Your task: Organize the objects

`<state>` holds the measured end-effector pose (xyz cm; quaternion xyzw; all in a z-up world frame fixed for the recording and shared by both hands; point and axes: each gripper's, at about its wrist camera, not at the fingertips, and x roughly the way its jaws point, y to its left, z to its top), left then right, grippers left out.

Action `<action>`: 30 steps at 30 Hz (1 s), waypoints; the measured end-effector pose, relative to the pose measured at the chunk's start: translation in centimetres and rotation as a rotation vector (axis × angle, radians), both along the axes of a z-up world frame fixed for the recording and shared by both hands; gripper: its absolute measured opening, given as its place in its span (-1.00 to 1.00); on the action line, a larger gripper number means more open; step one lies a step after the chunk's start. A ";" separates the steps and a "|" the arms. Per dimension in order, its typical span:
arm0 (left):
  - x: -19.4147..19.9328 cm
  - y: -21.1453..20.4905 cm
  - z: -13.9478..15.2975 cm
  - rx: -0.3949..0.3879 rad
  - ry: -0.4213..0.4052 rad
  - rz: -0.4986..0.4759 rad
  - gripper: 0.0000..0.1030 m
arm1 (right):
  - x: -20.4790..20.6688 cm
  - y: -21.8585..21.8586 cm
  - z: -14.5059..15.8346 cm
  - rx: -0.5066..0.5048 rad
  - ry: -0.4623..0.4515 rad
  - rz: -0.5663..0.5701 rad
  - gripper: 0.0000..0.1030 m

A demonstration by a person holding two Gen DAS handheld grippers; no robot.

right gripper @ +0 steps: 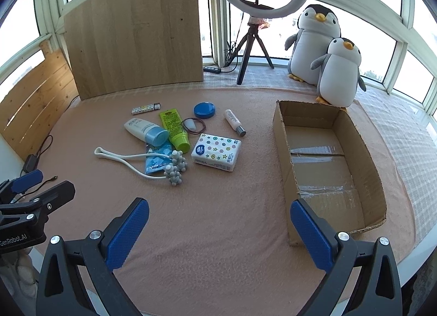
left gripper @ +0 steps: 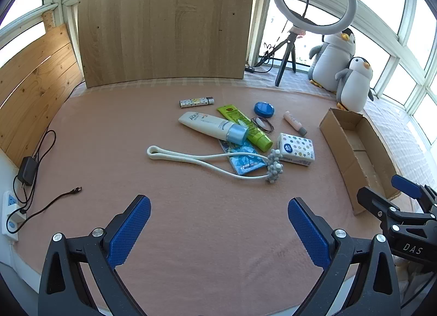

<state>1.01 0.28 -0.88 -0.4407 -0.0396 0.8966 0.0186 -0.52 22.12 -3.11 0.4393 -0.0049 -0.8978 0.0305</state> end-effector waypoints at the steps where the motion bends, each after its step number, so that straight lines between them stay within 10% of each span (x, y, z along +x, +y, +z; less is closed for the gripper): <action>1: 0.0 0.1 0.0 0.001 0.000 -0.003 0.98 | 0.1 0.0 0.0 0.000 0.000 -0.001 0.98; 30: -1.4 -0.2 -0.7 -0.005 -0.013 -0.020 0.93 | -0.6 0.0 -0.4 -0.008 -0.023 -0.008 0.98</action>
